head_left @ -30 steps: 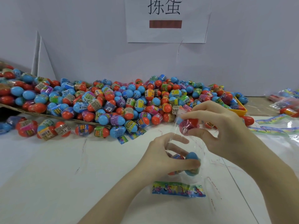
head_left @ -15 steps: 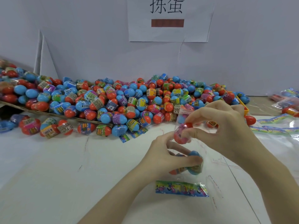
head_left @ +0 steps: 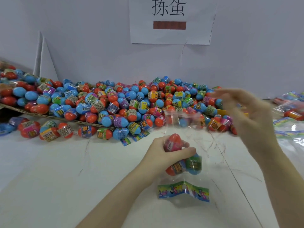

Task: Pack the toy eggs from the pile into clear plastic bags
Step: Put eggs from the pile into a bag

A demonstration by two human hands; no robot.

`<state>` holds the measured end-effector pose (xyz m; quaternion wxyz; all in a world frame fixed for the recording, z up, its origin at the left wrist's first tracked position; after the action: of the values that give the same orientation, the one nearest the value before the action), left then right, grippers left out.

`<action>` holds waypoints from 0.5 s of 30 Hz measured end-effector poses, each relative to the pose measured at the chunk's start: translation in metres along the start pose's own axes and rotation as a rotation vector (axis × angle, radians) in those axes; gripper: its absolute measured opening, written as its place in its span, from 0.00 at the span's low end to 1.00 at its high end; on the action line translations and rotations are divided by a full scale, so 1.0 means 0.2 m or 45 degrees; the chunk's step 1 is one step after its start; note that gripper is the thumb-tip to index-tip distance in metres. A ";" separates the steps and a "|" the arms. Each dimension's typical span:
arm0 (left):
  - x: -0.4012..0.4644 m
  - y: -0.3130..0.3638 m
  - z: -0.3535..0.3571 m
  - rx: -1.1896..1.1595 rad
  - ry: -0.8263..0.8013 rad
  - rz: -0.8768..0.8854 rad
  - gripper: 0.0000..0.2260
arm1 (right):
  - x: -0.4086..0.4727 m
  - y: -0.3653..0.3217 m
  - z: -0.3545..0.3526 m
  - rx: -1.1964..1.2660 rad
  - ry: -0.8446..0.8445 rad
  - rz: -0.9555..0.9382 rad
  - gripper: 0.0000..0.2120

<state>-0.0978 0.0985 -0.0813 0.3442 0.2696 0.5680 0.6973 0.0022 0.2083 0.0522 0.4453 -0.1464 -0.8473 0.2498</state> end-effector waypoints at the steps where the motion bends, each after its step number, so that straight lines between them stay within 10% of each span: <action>1: 0.00 0.00 -0.01 -0.024 0.007 -0.003 0.04 | 0.01 0.09 -0.09 -0.064 0.187 0.120 0.06; 3: 0.00 0.00 -0.02 -0.077 0.022 -0.010 0.03 | -0.01 0.27 -0.15 -0.366 0.297 0.354 0.08; 8: 0.01 -0.01 -0.06 -0.082 0.067 -0.031 0.05 | -0.03 0.48 0.19 -1.048 -0.316 0.297 0.20; 15: 0.02 -0.03 -0.10 -0.088 0.128 -0.081 0.07 | -0.11 0.66 0.37 -1.348 -0.678 0.282 0.28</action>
<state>-0.1147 0.0903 -0.0914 0.3463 0.2040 0.5686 0.7178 -0.0437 0.2857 -0.0704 0.0556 -0.3681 -0.9185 -0.1331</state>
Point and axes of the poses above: each hand's wrist, its own x-axis towards the middle knuckle, its own z-axis out of the palm, y = z × x, the point moved 10 cm from there along x, towards the middle knuckle, and after that the axes turned 11 degrees about -x, right-handed, at the moved point
